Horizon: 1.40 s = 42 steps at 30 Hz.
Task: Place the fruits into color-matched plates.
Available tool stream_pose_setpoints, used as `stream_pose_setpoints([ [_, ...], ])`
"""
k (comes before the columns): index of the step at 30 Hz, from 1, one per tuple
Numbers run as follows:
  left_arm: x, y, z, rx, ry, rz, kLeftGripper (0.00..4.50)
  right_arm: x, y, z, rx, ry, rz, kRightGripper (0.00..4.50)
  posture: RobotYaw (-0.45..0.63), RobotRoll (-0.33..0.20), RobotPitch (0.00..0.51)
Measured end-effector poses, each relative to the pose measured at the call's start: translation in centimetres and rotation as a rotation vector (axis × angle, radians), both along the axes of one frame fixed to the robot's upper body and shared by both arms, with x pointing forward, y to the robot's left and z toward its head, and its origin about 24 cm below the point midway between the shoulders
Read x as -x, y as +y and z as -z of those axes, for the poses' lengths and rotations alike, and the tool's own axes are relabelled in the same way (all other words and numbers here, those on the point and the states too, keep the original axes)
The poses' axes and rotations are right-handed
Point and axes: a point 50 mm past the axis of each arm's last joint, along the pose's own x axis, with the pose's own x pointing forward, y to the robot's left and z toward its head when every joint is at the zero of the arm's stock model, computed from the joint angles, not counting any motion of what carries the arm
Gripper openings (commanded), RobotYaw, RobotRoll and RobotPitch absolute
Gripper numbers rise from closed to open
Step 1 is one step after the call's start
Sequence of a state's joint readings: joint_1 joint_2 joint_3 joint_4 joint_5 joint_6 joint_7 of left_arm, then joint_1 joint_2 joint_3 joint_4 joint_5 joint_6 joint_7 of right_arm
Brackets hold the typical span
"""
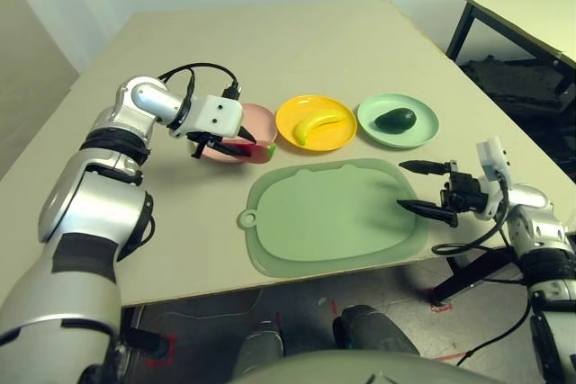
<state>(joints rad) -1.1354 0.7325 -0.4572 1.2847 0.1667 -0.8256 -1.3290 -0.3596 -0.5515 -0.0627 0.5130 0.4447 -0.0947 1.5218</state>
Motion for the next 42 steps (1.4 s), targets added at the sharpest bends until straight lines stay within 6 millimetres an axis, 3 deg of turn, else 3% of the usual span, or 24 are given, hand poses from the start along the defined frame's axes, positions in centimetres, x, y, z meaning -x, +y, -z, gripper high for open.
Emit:
stream_pose_setpoints([
  [13,-0.9,1.2,1.0,-0.085,-0.146,-0.166,1.12,1.1,0.3,-0.3,-0.012,0.013,0.001,4.5,-0.24,0.0,0.043],
  [26,-1.3,1.2,1.8,-0.126,-0.205,-0.2,1.12,2.2,0.7,-0.1,-0.031,0.036,0.007,4.5,-0.27,0.0,0.07],
  [27,-1.3,1.2,1.9,-0.125,-0.211,-0.201,1.84,2.2,0.6,-0.1,-0.032,0.039,0.01,4.5,-0.27,0.0,0.073],
  [28,-1.3,1.2,2.0,-0.128,-0.212,-0.201,2.03,2.3,0.6,-0.2,-0.032,0.038,0.011,4.5,-0.27,0.0,0.073],
  [35,-1.3,1.1,2.2,-0.138,-0.22,-0.201,4.45,2.5,0.7,-0.3,-0.03,0.043,0.013,4.5,-0.27,0.0,0.072],
  [42,-1.3,1.2,2.1,-0.14,-0.227,-0.203,4.48,2.4,0.6,-0.3,-0.031,0.043,0.026,4.5,-0.25,0.0,0.059],
])
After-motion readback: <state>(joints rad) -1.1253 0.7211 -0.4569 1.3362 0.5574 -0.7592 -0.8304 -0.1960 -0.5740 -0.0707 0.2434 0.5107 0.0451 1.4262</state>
